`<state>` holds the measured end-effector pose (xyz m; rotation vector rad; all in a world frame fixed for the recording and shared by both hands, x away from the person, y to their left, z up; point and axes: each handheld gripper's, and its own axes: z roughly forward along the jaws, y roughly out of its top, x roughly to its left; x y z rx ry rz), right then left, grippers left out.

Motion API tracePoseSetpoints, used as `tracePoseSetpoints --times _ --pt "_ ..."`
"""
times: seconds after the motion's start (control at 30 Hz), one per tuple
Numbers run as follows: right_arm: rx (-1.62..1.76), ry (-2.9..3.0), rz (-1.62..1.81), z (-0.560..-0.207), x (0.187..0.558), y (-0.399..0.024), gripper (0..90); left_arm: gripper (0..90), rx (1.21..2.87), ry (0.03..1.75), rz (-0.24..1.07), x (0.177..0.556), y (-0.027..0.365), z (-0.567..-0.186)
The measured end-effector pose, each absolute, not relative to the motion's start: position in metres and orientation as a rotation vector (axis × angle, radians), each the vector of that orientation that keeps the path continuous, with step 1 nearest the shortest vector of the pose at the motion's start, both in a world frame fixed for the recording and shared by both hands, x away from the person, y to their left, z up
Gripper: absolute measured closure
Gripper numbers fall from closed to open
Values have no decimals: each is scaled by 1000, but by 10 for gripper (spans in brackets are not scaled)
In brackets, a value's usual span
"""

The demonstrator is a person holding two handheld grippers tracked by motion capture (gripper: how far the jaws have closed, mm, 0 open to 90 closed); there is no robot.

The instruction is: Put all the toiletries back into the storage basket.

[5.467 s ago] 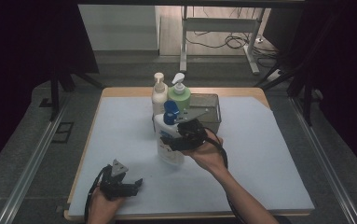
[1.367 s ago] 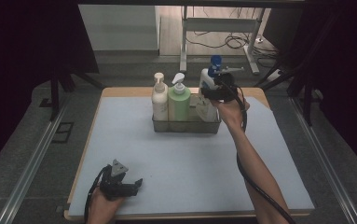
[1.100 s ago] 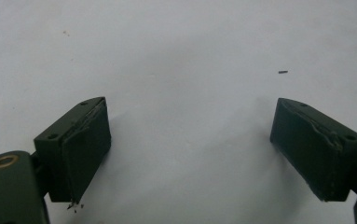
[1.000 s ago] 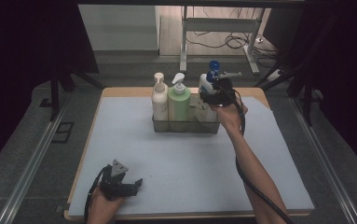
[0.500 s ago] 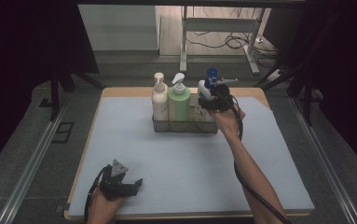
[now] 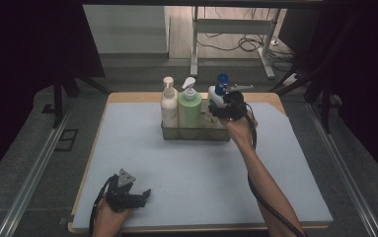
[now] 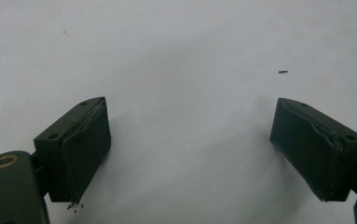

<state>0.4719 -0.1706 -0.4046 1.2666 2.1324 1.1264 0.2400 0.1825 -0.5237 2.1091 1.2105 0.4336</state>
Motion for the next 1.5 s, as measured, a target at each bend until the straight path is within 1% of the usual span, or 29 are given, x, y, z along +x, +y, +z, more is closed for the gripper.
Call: tracePoseSetpoints --times 0.07,0.3,0.43,0.6,0.97,1.1,1.17,1.3,1.5 --pt "1269 2147 1130 -405 473 -172 322 120 2109 1210 433 240 183 -524" --pt "1251 2150 1128 -406 467 -179 319 119 2108 1211 433 240 182 -524" --pt "1233 2172 1136 -405 462 -182 354 120 2108 1211 433 240 182 -524" --pt "1206 2180 1126 -404 454 -186 369 120 2108 1211 433 240 182 -524" --pt "1163 2203 1135 -406 436 -200 444 120 2110 1212 433 240 182 -524" --pt "1152 2215 1150 -408 430 -208 499 120 2109 1212 433 240 182 -524" --pt "1136 2224 1143 -409 426 -211 547 120 2109 1212 433 240 182 -524" --pt "1143 2222 1133 -412 423 -218 610 120 2109 1212 433 240 182 -524" --pt "1217 2173 1109 -413 425 -226 751 120 2109 1212 433 240 182 -524"
